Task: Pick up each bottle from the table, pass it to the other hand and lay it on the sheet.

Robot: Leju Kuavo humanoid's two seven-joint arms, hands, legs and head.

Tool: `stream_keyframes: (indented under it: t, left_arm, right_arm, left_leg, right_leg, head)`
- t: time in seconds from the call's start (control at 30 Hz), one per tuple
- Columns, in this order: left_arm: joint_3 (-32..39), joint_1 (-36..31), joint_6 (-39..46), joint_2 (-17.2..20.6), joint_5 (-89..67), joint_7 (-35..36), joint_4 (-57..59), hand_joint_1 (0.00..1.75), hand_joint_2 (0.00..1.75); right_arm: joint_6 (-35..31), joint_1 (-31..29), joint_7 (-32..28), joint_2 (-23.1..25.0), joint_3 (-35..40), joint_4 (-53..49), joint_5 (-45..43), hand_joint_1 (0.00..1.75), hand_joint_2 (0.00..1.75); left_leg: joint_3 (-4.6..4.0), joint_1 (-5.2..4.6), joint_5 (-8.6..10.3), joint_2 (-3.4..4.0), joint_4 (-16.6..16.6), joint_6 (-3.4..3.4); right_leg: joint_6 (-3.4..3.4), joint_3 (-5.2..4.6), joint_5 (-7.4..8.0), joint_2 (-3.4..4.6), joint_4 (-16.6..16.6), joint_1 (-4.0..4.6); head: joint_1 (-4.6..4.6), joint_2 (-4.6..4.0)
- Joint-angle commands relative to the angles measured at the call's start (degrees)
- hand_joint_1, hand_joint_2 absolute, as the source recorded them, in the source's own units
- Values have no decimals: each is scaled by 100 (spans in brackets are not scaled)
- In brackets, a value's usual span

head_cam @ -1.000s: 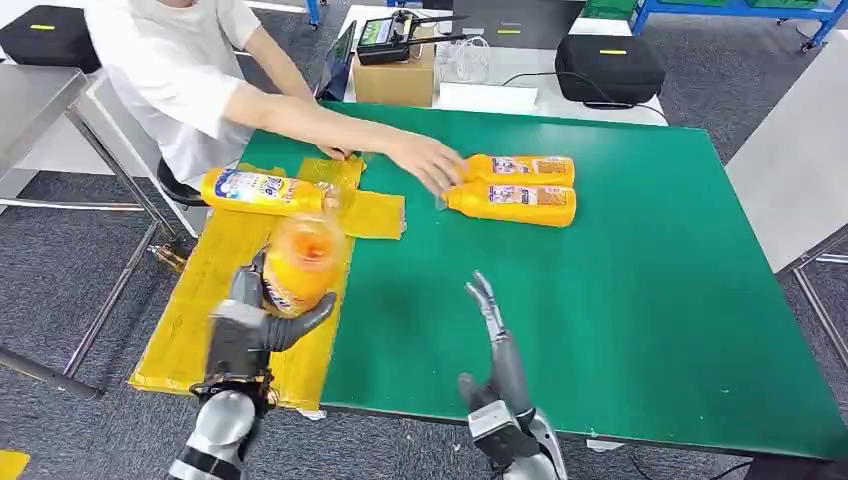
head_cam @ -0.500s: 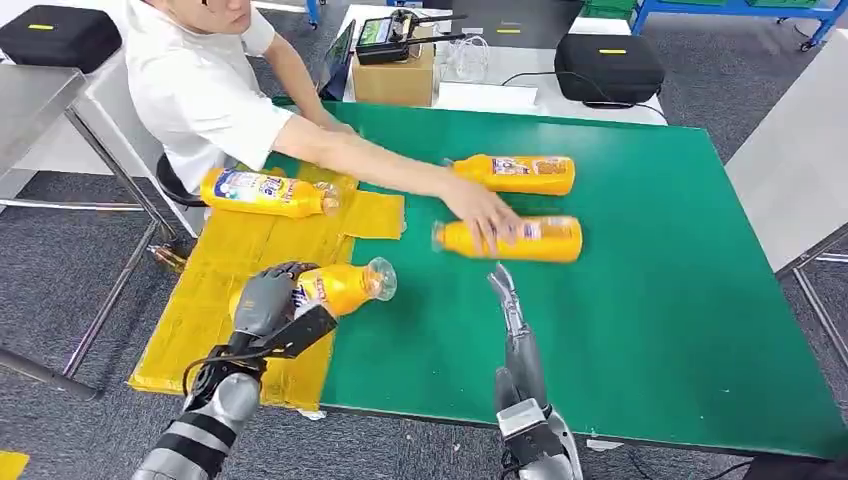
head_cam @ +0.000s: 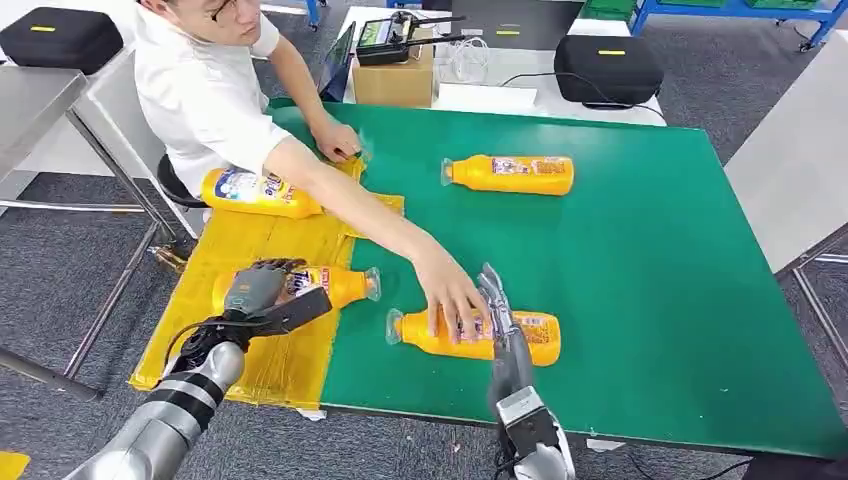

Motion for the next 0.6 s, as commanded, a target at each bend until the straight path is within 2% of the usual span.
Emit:
stream_keyframes:
  t: [0.03, 0.2, 0.33, 0.5, 0.6]
  left_arm:
    - [-100, 70, -805, 134, 834, -439, -229, 0, 175]
    - [1, 401, -1474, 218, 2142, -921, -1120, 0, 175]
    - [286, 749, -1832, 99, 3631, -1388, -2083, 0, 175]
    - [257, 821, -1843, 107, 3682, -1287, -2283, 0, 175]
    - [826, 1141, -2121, -423, 5356, -1834, -3106, 0, 175]
  right_arm:
    - [41, -278, -19, 30, -206, 596, -44, 0, 0]
    - [50, -363, -91, 20, -154, 794, -51, 0, 0]
    - [-31, -390, -125, -12, -98, 862, -58, 0, 0]
    - [-41, -382, -125, -25, -86, 852, -69, 0, 0]
    - [-199, -370, -125, -95, -33, 821, 22, 0, 0]
  left_leg:
    - [8, 3, 0, 4, -11, 14]
    - [7, 0, 5, -2, -17, 17]
    - [1, 4, 0, -3, -11, 16]
    - [-1, 0, -2, -8, -5, 9]
    - [7, 5, 4, -12, -22, 24]
  right_leg:
    - [-21, 8, 3, 5, -14, 7]
    - [-28, 5, 9, 7, -18, 5]
    - [-26, 2, 5, 5, -15, 9]
    - [-15, 1, 0, -1, -6, 4]
    - [-39, 11, 8, -3, -28, 14]
  head:
    - [-2, 0]
    - [-2, 0]
    - [-2, 0]
    - [-4, 0]
    - [-2, 0]
